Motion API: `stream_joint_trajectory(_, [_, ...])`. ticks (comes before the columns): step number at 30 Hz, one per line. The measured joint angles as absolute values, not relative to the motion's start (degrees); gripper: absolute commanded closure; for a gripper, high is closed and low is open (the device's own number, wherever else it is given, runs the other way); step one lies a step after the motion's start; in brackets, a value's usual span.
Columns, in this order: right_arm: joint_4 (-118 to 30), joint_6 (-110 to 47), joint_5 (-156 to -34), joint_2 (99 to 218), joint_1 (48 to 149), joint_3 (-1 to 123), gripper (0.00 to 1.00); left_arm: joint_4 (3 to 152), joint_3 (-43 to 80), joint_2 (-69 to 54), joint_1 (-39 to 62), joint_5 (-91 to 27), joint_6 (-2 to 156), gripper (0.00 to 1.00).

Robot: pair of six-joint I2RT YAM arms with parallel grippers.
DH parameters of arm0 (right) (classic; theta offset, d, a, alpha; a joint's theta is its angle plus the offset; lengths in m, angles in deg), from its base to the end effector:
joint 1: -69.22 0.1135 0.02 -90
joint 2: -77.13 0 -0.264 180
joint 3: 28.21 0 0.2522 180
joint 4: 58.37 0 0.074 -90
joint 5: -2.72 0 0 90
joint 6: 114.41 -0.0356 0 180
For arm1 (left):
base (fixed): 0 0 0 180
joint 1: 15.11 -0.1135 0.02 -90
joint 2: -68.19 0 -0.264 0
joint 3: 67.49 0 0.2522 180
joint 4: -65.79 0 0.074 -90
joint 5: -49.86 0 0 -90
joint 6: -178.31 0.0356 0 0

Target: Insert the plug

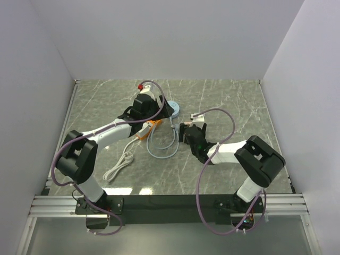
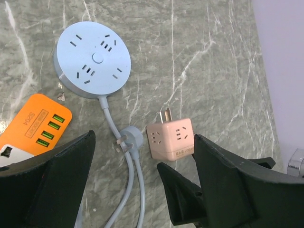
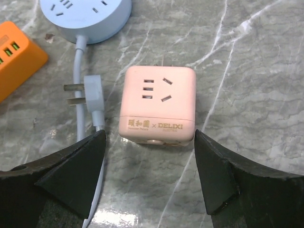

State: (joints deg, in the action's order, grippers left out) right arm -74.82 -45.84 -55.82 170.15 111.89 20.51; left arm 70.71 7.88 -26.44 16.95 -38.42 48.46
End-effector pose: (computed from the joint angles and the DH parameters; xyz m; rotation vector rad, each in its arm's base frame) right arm 0.2381 0.1942 0.1522 -0.0342 1.9838 0.1586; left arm 0.3209 -0.2023 0.2486 -0.1218 2.0887 -0.8204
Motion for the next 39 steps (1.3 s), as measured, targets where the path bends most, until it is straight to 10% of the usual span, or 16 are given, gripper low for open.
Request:
stream_joint_trajectory(18, [-74.95, -46.41, -55.77, 174.89, 110.40, 23.40, 0.24, 69.91, 7.14, -26.40, 16.20, -37.11, 48.48, 0.10])
stream_joint_trajectory(25, [-75.50, -46.25, -55.38, 176.33, 110.25, 24.60, 0.51, 69.51, 7.14, -26.40, 15.96, -36.56, 48.48, 0.10])
stream_joint_trajectory(39, [-53.23, -38.91, -64.36, 158.54, 108.22, 33.02, 0.58, 67.65, 2.41, -20.47, 11.99, -34.40, 51.34, 0.11])
